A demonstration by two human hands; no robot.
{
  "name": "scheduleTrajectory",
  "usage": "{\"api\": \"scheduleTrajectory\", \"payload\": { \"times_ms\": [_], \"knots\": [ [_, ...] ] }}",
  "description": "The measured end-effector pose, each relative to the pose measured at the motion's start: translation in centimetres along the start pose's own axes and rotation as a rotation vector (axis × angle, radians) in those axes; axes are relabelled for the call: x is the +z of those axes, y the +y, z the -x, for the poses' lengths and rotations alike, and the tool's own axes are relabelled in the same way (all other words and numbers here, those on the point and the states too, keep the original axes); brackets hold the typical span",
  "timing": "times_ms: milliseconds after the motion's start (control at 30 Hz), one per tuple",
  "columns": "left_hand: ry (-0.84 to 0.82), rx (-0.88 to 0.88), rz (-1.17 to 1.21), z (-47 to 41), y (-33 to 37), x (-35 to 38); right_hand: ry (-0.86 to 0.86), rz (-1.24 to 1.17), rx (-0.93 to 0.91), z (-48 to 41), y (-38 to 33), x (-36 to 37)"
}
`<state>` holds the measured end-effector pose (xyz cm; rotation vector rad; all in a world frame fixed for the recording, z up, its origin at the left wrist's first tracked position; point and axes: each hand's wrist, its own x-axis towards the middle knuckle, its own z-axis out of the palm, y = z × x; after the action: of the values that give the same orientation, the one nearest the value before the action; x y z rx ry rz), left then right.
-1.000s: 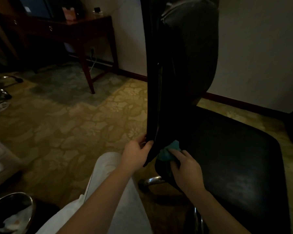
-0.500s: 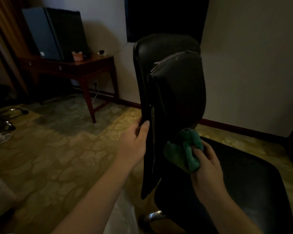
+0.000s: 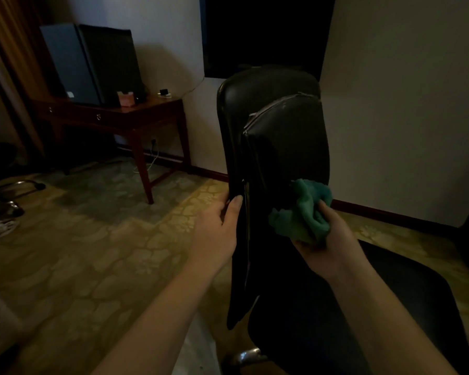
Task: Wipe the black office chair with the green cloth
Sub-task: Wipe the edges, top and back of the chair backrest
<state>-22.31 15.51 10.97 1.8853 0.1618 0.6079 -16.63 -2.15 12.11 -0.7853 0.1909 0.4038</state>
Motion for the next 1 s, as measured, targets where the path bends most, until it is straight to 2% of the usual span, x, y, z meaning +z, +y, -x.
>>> {"api": "scheduleTrajectory", "payload": {
  "times_ms": [233,400,500,667,767,833,1000],
  "knots": [
    [0.007,-0.001,0.03,0.0,-0.3,0.2,-0.012,-0.218,0.08,0.7,-0.8,-0.9],
    [0.015,0.01,0.014,0.1,-0.3,0.2,-0.088,-0.063,0.073,2.1,0.4,-1.5],
    [0.017,0.015,0.007,0.1,-0.3,0.3,-0.075,-0.022,0.075,2.6,0.6,-1.6],
    [0.021,0.007,0.009,0.2,0.0,0.4,0.037,0.029,-0.142,3.0,0.4,-1.2],
    [0.015,-0.007,0.008,0.2,-0.1,0.4,0.059,0.204,-0.301,2.9,0.7,0.0],
    [0.019,-0.004,-0.007,0.2,-0.2,0.3,0.041,0.403,-0.437,2.9,1.5,1.3],
    [0.006,-0.001,0.022,0.1,-0.3,0.3,0.012,1.274,-0.893,0.6,4.8,2.3]
  ]
}}
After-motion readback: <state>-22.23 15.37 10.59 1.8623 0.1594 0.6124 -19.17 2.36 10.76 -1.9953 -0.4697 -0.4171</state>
